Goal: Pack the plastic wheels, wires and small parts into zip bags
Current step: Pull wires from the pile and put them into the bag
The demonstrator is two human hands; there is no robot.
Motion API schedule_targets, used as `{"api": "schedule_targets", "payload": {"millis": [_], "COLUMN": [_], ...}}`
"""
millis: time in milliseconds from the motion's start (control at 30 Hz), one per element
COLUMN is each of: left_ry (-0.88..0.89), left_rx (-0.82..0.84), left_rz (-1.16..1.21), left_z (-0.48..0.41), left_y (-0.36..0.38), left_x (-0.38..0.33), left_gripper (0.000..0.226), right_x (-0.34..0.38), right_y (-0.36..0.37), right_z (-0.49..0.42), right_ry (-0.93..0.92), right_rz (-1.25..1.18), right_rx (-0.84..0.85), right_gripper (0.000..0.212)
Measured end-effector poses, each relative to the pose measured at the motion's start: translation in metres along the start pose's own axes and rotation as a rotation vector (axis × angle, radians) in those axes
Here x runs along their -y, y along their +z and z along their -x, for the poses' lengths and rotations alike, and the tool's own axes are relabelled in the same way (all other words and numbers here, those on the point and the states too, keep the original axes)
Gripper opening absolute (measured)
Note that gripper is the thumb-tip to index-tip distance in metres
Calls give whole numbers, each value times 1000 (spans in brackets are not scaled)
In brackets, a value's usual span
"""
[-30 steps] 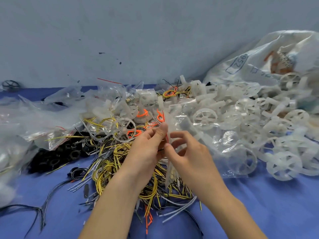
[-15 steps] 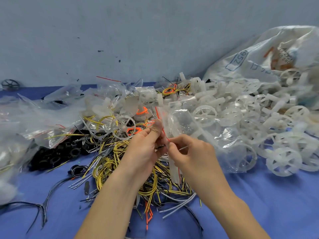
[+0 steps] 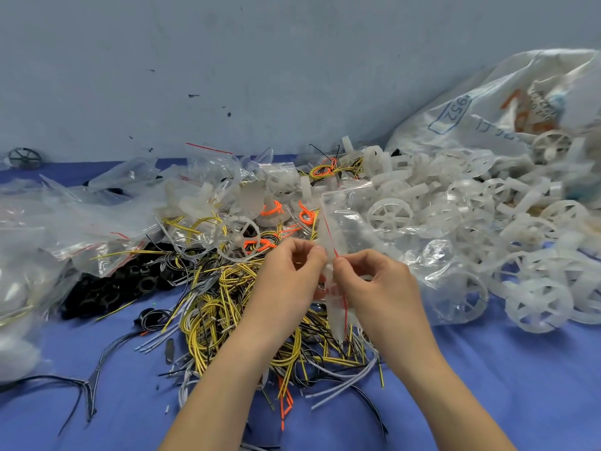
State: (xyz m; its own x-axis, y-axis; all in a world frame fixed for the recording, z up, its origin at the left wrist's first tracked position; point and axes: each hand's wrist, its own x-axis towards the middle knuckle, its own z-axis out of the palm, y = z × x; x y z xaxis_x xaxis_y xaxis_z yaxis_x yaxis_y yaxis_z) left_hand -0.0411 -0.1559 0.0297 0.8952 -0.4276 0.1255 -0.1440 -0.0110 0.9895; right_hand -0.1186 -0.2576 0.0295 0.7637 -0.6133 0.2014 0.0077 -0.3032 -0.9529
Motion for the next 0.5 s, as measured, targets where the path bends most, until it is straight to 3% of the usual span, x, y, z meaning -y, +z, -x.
{"api": "schedule_targets", "payload": {"millis": [133,267,400,500], "left_ry": [62,258,425,357], "left_rx": [-163,-242,-175,0], "left_rz": [-118,-396,-818,-835], "left_z": [2,4,8,6], "left_y": [-5,-9,-5,-2], "left_x": [0,2,7,4], "left_gripper": [8,10,13,4], "right_x": [3,12,27,39], "right_y": [-3,-10,-11,-2], "right_z": [0,3,16,31], "right_ry": [6,-75,-325,-550], "right_rz": [-70,-9,252,481], "right_rx": [-88,-223,-363,-387], "right_gripper": [12,11,17,17]}}
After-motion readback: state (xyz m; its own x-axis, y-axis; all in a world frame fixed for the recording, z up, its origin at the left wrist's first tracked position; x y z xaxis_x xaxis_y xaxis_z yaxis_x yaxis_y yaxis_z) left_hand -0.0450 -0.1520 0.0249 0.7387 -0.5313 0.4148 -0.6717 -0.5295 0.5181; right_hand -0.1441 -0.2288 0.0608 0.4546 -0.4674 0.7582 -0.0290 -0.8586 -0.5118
